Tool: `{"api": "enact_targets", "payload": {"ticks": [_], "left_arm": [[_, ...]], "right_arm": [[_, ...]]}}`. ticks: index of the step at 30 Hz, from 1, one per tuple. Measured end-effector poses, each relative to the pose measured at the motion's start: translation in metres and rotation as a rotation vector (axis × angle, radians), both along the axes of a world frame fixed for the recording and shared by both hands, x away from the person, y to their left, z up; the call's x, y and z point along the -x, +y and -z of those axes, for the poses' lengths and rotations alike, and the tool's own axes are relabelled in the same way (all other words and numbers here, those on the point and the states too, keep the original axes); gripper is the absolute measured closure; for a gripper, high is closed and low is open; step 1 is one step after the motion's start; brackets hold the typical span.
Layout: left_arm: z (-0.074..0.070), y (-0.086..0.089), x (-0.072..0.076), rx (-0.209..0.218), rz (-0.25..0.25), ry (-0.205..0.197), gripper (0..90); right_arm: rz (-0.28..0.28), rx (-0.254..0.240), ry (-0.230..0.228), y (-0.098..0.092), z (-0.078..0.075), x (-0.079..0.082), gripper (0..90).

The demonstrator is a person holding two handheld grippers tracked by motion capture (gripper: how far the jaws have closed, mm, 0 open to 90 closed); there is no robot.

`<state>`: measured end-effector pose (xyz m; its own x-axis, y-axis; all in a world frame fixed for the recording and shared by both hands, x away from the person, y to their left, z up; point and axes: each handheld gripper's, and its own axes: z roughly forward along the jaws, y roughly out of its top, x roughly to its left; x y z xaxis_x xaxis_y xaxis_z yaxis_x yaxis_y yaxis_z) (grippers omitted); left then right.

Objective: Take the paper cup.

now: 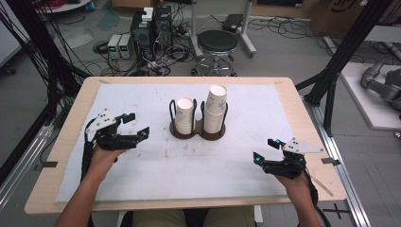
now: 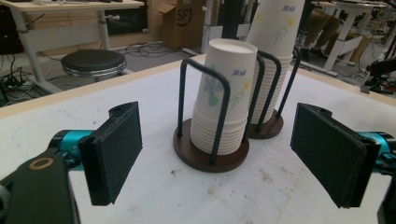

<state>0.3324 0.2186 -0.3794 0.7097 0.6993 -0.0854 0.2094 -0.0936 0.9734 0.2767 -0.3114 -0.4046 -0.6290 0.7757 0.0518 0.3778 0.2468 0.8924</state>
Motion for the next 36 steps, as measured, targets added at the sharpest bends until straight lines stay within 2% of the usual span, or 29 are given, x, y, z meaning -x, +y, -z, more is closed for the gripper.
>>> {"api": "enact_targets", "payload": {"ticks": [1,13,31,36], "left_arm": [[-0.005,-0.004,-0.003,-0.003,0.007,-0.005,16.5],[-0.030,-0.028,-0.021,-0.034,0.054,-0.029,16.6],[-0.047,-0.062,-0.052,-0.066,0.116,-0.017,16.5],[-0.047,-0.074,-0.064,-0.096,0.132,0.004,16.5]], "right_arm": [[-0.001,0.002,0.000,0.000,0.000,0.000,19.9],[-0.003,-0.003,0.005,-0.001,-0.001,0.000,19.9],[-0.009,-0.006,0.009,-0.002,0.000,0.000,19.9],[-0.011,-0.008,0.012,-0.001,0.000,-0.001,19.9]]}}
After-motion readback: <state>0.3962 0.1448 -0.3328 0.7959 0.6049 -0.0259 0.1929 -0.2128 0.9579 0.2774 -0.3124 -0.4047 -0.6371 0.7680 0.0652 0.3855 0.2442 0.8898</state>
